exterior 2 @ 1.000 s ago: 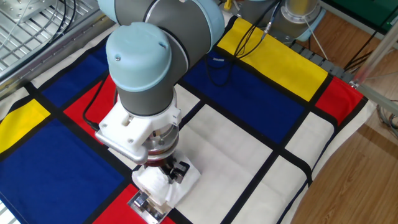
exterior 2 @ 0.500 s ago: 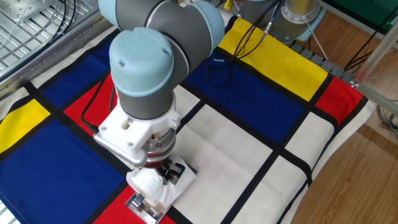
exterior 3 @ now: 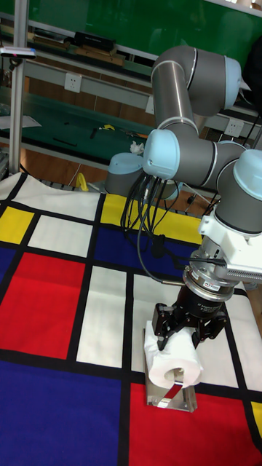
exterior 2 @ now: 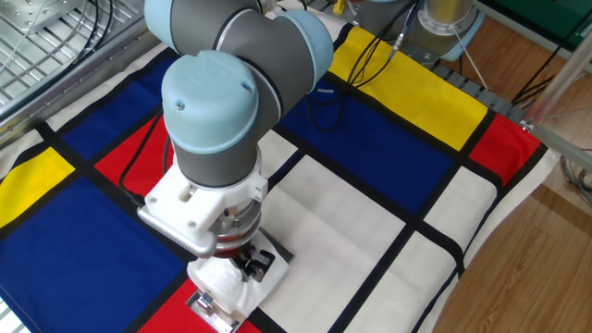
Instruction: Put the toilet paper on its holder
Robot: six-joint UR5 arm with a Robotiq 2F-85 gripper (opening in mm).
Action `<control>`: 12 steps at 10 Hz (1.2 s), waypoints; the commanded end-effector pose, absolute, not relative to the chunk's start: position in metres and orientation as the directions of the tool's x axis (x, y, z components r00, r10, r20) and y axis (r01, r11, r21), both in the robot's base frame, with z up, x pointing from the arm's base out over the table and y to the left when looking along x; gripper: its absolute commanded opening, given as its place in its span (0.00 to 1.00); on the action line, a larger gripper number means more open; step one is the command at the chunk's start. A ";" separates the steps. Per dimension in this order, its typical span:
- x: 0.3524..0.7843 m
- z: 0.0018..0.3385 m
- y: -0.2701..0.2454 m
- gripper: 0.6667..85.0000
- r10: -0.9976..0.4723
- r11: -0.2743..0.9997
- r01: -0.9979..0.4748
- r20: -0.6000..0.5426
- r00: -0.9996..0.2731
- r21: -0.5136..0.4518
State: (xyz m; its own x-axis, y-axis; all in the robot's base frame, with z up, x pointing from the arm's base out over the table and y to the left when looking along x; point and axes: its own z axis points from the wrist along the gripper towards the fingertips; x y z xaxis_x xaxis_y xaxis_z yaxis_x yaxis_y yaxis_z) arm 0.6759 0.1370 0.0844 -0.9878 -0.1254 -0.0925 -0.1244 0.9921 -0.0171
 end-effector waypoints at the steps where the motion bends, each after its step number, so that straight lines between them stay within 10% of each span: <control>1: 0.676 0.085 0.146 0.00 -0.126 0.992 -0.128 -0.092 -0.988 0.017; 12: 0.696 0.076 0.149 0.00 -0.133 0.989 -0.139 -0.107 -0.985 0.045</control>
State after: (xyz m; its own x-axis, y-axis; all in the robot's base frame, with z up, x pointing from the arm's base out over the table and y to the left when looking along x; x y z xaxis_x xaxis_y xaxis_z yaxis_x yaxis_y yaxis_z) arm 0.6914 0.1476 0.0764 -0.9849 -0.1387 -0.1032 -0.1428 0.9892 0.0329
